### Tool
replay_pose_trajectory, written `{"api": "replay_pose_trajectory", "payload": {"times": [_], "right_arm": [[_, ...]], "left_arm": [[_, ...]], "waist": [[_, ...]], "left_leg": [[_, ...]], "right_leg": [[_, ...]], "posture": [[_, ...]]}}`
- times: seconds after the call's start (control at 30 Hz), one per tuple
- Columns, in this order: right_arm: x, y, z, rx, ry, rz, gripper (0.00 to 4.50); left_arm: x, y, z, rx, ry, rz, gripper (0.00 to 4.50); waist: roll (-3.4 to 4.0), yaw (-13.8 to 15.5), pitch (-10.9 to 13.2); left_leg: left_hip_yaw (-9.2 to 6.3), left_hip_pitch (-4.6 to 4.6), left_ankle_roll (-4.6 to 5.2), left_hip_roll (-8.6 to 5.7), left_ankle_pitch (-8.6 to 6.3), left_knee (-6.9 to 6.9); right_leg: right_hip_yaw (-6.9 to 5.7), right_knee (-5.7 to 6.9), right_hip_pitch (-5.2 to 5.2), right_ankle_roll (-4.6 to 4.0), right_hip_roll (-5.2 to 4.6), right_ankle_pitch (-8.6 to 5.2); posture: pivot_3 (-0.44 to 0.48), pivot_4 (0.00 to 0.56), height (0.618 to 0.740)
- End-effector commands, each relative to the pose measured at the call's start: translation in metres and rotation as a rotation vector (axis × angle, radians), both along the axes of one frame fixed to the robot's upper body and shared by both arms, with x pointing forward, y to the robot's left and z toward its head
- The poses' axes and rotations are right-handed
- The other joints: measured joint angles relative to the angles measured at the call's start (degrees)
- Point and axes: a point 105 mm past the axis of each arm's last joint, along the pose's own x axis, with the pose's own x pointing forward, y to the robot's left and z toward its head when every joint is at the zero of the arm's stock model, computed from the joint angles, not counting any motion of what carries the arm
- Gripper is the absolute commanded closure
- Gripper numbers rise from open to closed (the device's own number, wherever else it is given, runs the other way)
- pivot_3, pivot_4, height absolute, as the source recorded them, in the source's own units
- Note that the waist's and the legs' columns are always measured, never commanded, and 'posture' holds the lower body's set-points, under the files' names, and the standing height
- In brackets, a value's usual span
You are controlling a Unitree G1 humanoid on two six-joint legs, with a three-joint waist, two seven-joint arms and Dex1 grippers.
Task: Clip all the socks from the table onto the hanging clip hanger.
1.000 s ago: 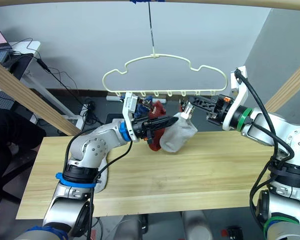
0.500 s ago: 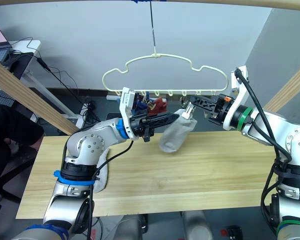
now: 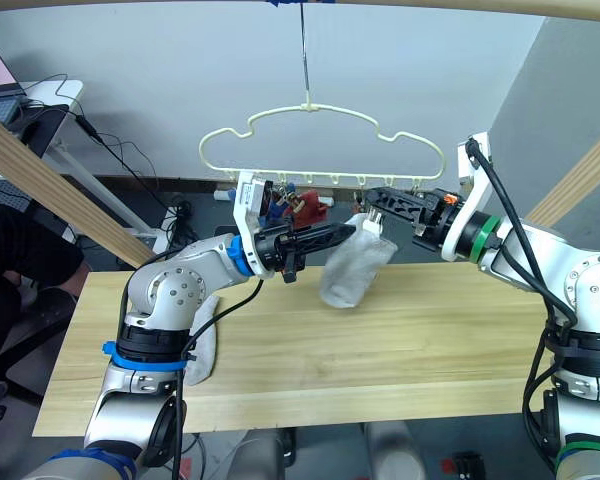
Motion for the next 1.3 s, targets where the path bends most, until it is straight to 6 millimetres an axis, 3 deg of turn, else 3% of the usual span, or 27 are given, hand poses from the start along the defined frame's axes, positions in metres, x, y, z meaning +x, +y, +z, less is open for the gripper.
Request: {"api": "replay_pose_trajectory", "payload": {"times": [0.03,0.07,0.33,0.47,0.6,0.7,0.87,0.97,1.07,1.17,1.3], "right_arm": [[-0.009,-0.005,0.011,0.014,-0.044,0.006,0.23],[-0.012,-0.009,0.011,0.006,-0.042,0.005,0.04],[-0.037,-0.037,-0.004,-0.199,-0.097,-0.093,0.04],[-0.037,-0.046,-0.022,-0.311,-0.183,-0.310,0.00],[-0.035,-0.042,-0.044,-0.372,-0.223,-0.446,0.00],[-0.030,-0.047,-0.045,-0.386,-0.270,-0.549,0.00],[-0.019,-0.050,-0.040,-0.430,-0.382,-0.684,0.00],[-0.015,-0.038,-0.037,-0.419,-0.443,-0.711,0.00],[-0.011,-0.028,-0.034,-0.389,-0.481,-0.743,0.56],[-0.006,-0.020,-0.033,-0.420,-0.524,-0.780,1.59],[-0.002,-0.020,-0.032,-0.415,-0.538,-0.830,1.59]], "left_arm": [[-0.004,-0.004,0.011,-0.017,-0.055,-0.019,4.50],[-0.004,-0.005,0.010,-0.017,-0.055,-0.019,4.50],[0.010,-0.021,-0.003,-0.011,-0.092,0.057,4.50],[0.019,-0.019,-0.022,0.046,-0.113,0.099,3.52],[0.011,0.004,-0.023,0.055,-0.110,0.132,2.33],[-0.003,0.015,-0.022,0.099,-0.153,0.143,1.36],[-0.028,0.039,-0.003,0.101,-0.169,0.210,0.04],[-0.039,0.049,0.004,0.118,-0.172,0.241,0.04],[-0.046,0.056,0.010,0.131,-0.182,0.268,0.00],[-0.056,0.059,0.013,0.142,-0.188,0.283,0.00],[-0.069,0.055,0.008,0.174,-0.178,0.250,0.00]], "waist": [[0.00,0.02,0.00],[0.00,0.07,0.00],[-0.03,1.16,-0.02],[-0.05,0.92,-0.03],[-0.06,-0.36,-0.05],[-0.06,-0.56,-0.05],[-0.08,-0.25,-0.07],[-0.09,-0.25,-0.07],[-0.09,-0.10,-0.07],[-0.09,0.10,-0.07],[-0.10,0.72,-0.07]], "left_leg": [[0.00,0.00,0.00,0.00,0.00,0.00],[0.00,0.00,0.00,0.00,0.00,0.00],[0.10,-0.02,0.00,0.00,0.00,0.02],[0.17,0.02,-0.01,0.02,0.00,0.07],[0.19,0.04,-0.03,0.10,0.01,0.06],[0.31,0.06,-0.10,0.10,0.06,0.08],[0.28,0.10,-0.18,0.07,0.10,0.09],[0.27,0.13,-0.18,0.08,0.11,0.08],[0.26,0.15,-0.19,0.08,0.11,0.09],[0.24,0.14,-0.20,0.07,0.11,0.11],[0.22,0.14,-0.20,0.06,0.11,0.10]], "right_leg": [[0.00,0.00,0.00,0.00,0.00,0.00],[0.00,0.00,0.00,0.00,0.00,0.00],[-0.02,-0.06,0.04,0.02,-0.03,-0.01],[0.05,-0.04,0.04,0.05,0.00,-0.01],[0.10,-0.01,0.01,0.07,0.06,-0.03],[0.22,0.10,-0.06,0.08,0.05,-0.03],[0.22,0.16,-0.04,0.10,0.01,-0.01],[0.21,0.22,-0.04,0.09,0.01,-0.02],[0.21,0.26,-0.05,0.09,0.01,-0.01],[0.19,0.27,-0.05,0.09,0.00,-0.01],[0.17,0.27,-0.04,0.08,-0.02,-0.01]], "posture": [[-0.173,0.275,0.740],[-0.173,0.275,0.740],[-0.229,0.278,0.740],[-0.250,0.281,0.740],[-0.250,0.278,0.740],[-0.250,0.278,0.740],[-0.197,0.280,0.740],[-0.179,0.283,0.740],[-0.150,0.294,0.740],[-0.135,0.299,0.740],[-0.127,0.302,0.740]]}}
